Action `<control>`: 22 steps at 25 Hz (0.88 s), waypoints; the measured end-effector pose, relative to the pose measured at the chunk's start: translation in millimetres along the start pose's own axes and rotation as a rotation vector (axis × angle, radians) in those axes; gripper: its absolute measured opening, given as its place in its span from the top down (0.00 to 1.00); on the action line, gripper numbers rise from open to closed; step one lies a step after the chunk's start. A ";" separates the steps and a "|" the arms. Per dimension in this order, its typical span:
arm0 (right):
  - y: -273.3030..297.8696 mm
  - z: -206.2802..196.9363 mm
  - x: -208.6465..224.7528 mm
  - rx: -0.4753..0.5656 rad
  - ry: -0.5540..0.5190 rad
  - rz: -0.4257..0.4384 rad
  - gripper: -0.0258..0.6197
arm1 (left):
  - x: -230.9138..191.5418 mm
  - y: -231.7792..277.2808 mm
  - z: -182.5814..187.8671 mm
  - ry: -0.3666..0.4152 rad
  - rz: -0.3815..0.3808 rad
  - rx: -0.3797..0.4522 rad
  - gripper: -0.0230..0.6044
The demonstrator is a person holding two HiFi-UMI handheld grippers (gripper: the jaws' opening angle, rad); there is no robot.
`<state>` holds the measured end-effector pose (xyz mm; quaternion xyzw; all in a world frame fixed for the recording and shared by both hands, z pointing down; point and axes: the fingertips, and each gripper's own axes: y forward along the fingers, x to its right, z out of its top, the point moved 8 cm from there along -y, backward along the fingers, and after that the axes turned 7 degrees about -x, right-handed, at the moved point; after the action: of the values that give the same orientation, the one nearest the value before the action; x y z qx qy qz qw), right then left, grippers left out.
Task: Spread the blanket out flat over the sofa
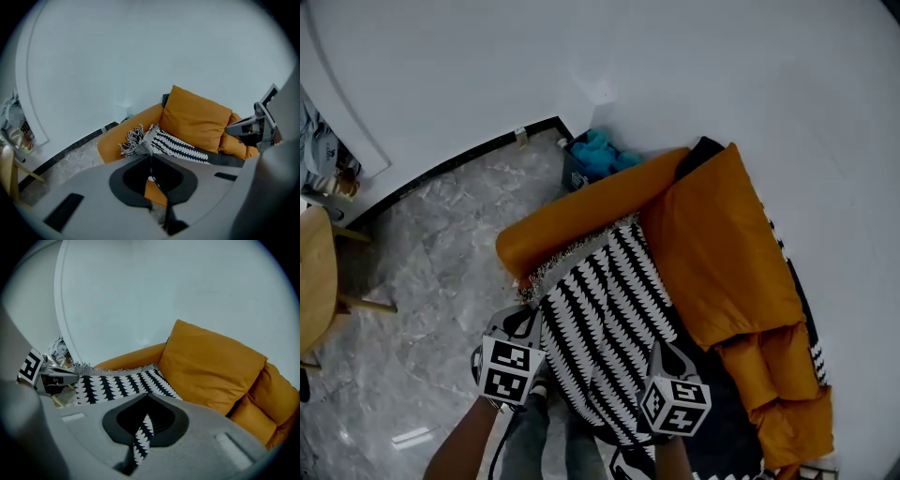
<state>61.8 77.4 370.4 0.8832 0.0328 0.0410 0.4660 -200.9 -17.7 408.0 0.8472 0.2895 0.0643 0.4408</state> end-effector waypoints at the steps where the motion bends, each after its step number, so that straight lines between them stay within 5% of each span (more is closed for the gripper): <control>1: 0.2 -0.4 -1.9 0.001 -0.003 0.002 0.95 | -2.2 -1.2 -2.4 -0.005 0.004 0.000 0.94; 22: 11.6 11.8 -49.0 -0.026 -0.082 0.034 0.95 | -47.2 -18.8 -34.5 -0.120 0.062 -0.030 0.94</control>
<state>14.5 56.5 371.4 0.8784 -0.0018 0.0129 0.4778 -260.5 -10.7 421.0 0.8513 0.2352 0.0315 0.4679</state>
